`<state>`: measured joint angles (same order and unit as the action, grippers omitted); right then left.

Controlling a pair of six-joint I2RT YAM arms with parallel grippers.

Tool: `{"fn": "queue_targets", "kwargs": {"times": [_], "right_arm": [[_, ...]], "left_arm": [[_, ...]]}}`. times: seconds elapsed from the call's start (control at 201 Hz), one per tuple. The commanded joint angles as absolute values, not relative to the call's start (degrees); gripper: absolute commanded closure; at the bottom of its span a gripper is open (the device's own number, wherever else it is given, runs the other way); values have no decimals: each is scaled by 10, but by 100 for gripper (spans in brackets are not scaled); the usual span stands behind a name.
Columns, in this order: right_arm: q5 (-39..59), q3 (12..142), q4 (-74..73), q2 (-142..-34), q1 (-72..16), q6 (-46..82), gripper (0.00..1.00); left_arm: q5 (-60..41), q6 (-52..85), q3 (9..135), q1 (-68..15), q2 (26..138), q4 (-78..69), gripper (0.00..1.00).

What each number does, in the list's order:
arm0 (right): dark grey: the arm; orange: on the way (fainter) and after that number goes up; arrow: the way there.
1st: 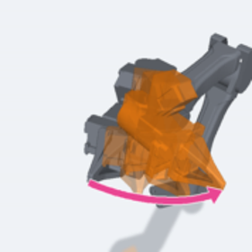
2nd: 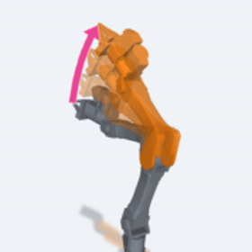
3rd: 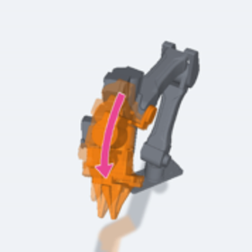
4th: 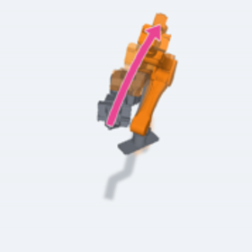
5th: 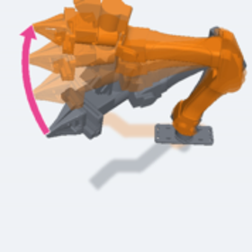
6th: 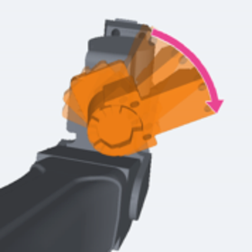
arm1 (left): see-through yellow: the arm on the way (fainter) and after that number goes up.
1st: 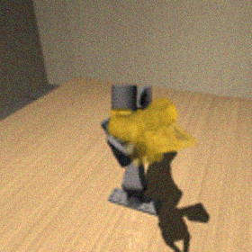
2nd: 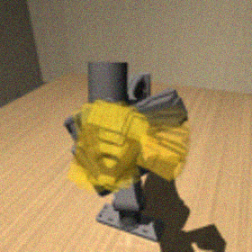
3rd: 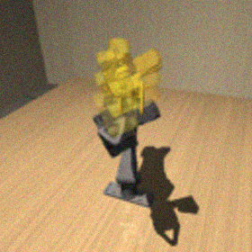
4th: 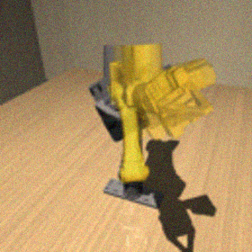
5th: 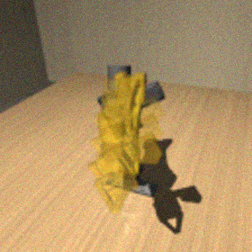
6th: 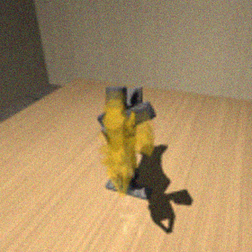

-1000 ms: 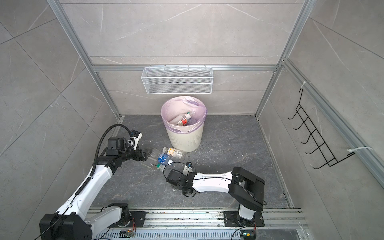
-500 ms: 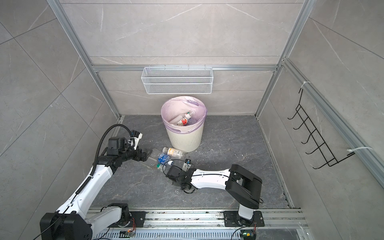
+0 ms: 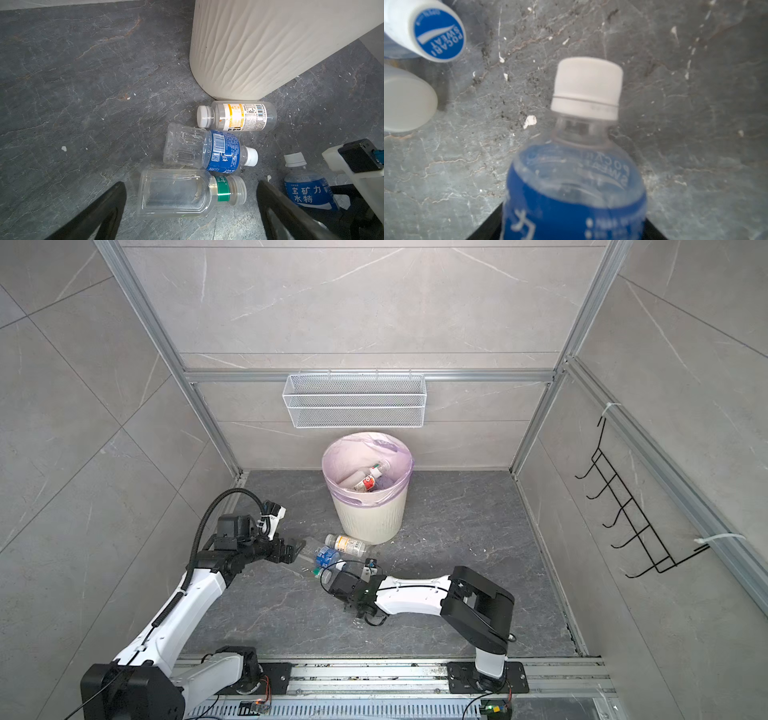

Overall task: Throw the plastic bottles in the bin
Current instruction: 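Close the right gripper around the blue-labelled bottle, then lift the blue-labelled bottle with the right gripper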

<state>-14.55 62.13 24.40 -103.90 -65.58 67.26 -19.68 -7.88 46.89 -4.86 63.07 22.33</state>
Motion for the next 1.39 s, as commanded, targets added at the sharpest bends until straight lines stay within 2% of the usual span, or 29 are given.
{"fn": "queue_targets", "kwargs": {"times": [0.0,0.075,0.598,0.896,1.39], "right_arm": [[-155,610,258,-1034,-654,662,34],[-163,603,259,-1024,-654,655,37],[-256,513,268,-869,-655,603,40],[-306,481,281,-782,-655,564,41],[-355,468,299,-695,-656,500,41]], "left_arm": [[-215,-76,475,-47,635,229,0],[-216,-77,475,-47,637,230,0],[-232,-87,479,-54,656,243,0],[-229,-89,480,-59,662,245,0],[-221,-98,484,-77,677,253,0]]}}
